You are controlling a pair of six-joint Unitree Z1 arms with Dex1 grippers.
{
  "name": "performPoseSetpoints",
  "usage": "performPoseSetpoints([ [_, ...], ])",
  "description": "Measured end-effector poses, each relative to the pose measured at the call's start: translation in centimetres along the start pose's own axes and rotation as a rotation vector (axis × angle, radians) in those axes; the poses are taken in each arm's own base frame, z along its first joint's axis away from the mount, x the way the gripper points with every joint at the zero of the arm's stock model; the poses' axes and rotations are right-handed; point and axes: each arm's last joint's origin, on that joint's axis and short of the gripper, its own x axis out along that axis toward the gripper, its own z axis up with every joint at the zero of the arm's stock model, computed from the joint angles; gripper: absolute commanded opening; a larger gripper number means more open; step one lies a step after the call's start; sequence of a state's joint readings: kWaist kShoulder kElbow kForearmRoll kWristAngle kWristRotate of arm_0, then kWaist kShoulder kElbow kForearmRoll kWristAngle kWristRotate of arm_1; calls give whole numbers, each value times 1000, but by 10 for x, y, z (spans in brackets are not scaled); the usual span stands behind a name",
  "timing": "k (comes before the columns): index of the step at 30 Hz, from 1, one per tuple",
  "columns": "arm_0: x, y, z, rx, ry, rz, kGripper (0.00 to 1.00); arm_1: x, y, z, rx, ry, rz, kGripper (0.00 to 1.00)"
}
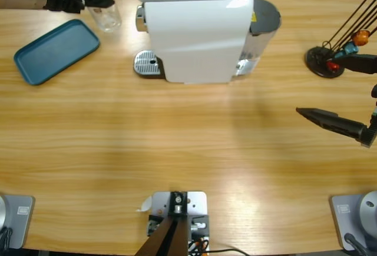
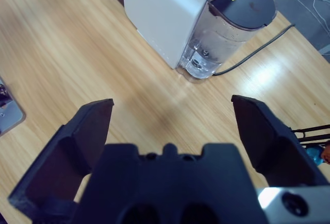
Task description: Pour coffee
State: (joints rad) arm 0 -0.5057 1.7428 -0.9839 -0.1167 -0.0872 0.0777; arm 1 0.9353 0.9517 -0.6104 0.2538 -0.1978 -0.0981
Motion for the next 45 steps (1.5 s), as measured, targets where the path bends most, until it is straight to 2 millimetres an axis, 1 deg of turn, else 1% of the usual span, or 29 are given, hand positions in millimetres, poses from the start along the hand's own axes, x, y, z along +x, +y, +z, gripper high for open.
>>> performPoseSetpoints([
  [6, -4, -24, -35, 20, 90, -56, 485, 0, 0, 0, 0, 0, -2, 1000],
  [9, -9, -32, -46, 28, 106, -82, 485, 0, 0, 0, -1, 0, -2, 1000],
  [11, -14, -37, -49, 35, 102, -106, 485, 0, 0, 0, -1, 0, -2, 1000],
  [17, -33, -41, -42, 46, 32, -126, 485, 0, 0, 0, -1, 0, -2, 1000],
  [21, -35, -45, -44, 53, 31, -145, 485, -1, 0, 0, 0, -2, -2, 1000],
  [24, -31, -51, -46, 60, 31, -197, 485, -3, -1, -1, 1, -10, -3, 1000],
  [28, -16, -58, -45, 72, 9, -222, 485, -6, -1, -1, 3, -25, -5, 1000],
  [35, 10, -60, -49, 71, -7, -223, 487, -12, -2, -2, 8, -49, -7, 1000],
  [36, 13, -60, -50, 71, -4, -223, 521, -12, -2, -2, 8, -50, -7, 1000],
  [37, 16, -60, -51, 71, -2, -224, 676, -12, -2, -2, 8, -51, -7, 1000],
  [38, 17, -60, -51, 72, -5, -225, 875, -13, -2, -2, 8, -52, -7, 1000],
  [39, 18, -61, -51, 73, -8, -226, 975, -13, -2, -2, 7, -53, -7, 1000],
  [41, 19, -61, -51, 74, -10, -227, 996, -13, -2, -2, 7, -53, -7, 1000],
  [45, 19, -64, -51, 78, -9, -232, 996, -13, -2, -2, 7, -53, -7, 1000],
])
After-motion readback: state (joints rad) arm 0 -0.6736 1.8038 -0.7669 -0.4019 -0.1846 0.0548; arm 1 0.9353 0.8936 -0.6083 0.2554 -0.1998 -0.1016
